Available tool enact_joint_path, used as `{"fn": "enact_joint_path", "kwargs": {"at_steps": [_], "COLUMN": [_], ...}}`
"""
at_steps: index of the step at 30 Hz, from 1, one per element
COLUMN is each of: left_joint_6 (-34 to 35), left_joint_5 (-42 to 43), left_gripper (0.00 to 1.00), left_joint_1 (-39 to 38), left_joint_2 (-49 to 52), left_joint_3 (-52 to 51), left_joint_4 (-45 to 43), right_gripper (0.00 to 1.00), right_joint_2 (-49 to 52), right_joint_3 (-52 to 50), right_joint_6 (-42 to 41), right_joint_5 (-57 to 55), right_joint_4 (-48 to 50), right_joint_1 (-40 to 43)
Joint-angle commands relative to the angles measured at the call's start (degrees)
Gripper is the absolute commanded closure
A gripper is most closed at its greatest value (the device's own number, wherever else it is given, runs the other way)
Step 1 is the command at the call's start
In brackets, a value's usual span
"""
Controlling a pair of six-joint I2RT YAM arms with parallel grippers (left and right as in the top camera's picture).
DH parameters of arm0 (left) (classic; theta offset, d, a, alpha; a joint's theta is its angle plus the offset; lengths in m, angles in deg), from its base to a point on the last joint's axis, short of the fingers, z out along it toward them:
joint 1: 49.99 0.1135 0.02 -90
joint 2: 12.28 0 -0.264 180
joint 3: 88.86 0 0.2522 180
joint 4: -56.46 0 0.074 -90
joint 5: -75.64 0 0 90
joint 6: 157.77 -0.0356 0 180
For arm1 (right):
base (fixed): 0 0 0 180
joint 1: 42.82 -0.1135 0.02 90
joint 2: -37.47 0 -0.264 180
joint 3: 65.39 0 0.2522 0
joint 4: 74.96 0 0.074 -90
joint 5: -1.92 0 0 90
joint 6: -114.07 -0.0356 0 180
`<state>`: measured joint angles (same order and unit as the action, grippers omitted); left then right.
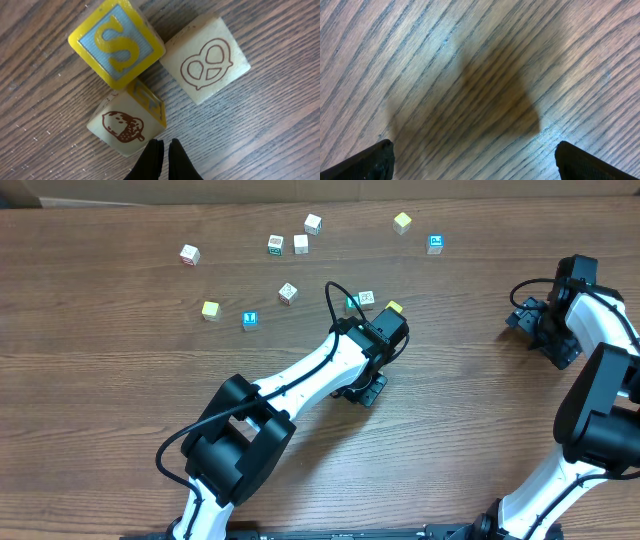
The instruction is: Form a circle
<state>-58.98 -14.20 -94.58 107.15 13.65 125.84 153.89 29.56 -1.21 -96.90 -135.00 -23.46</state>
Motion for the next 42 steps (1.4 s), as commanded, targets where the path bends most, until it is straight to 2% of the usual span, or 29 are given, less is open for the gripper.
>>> {"fn": "enact_joint_path", "kwargs": {"at_steps": [1,8,13,18,24,42], "left_joint_6": [0.42,0.42,0.48,7.34,13.57,15.98], "left_joint_5": [-0.85,-0.50,3.08,-0.31,-1.64,-0.92], "left_gripper": [0.96,0.96,0.96,0.96,0.96,0.96], "left_joint_1": [0.37,0.37,0.28,2.73,7.56,8.90], "left_joint_2": [1.22,1.20,-0.70,-5.68,-5.31,-2.56], "left_joint_3": [-0.44,-0.42,0.72,0.76,0.61,-2.14], "left_joint_4": [-0.31,0.61,5.53,5.79,5.40,2.14], "right_gripper": [0.00,0.00,0.00,0.00,0.00,0.00], "right_joint_2": [-1.55,-1.55,-1.55,-1.55,-1.55,-1.55], "right_joint_3": [-0.22,-0.22,-0.22,-0.22,-0.22,-0.22], "right_joint_6": [-0.20,-0.20,-0.20,-0.20,-0.20,-0.20], "right_joint_5": [-0.15,-0.13,-0.15,-0.15,-0.13,-0.15], "right_joint_4": [0.17,0.17,0.17,0.17,0.17,0.17], "right_joint_1": [-0.11,-0.11,-0.11,-0.11,-0.11,-0.11]}}
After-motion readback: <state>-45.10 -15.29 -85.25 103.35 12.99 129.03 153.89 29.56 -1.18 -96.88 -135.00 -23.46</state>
